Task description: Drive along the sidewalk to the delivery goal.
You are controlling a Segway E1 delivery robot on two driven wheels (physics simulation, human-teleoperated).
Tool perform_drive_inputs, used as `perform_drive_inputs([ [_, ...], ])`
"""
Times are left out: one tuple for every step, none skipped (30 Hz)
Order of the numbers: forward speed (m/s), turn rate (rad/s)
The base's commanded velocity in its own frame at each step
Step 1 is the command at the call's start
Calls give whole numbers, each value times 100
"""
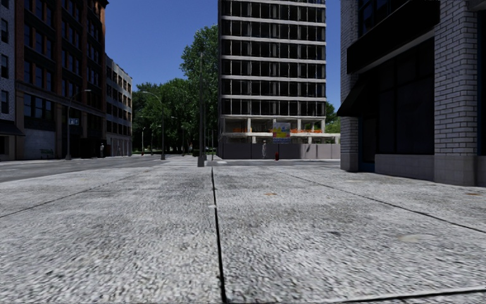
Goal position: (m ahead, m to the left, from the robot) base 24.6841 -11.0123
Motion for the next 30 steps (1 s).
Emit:
perform_drive_inputs([
  [200,0],
  [200,0],
  [200,0],
  [200,0],
  [200,0],
  [200,0],
  [200,0],
  [200,0],
  [200,0],
  [200,0],
  [200,0],
  [200,0],
  [200,0],
  [200,0],
  [200,0],
  [200,0],
  [200,0],
  [200,0],
  [200,0],
  [200,0],
  [200,0],
  [200,0],
  [200,0],
  [200,0],
  [200,0],
  [200,0],
  [200,0],
  [200,0],
  [200,0],
  [200,0],
])
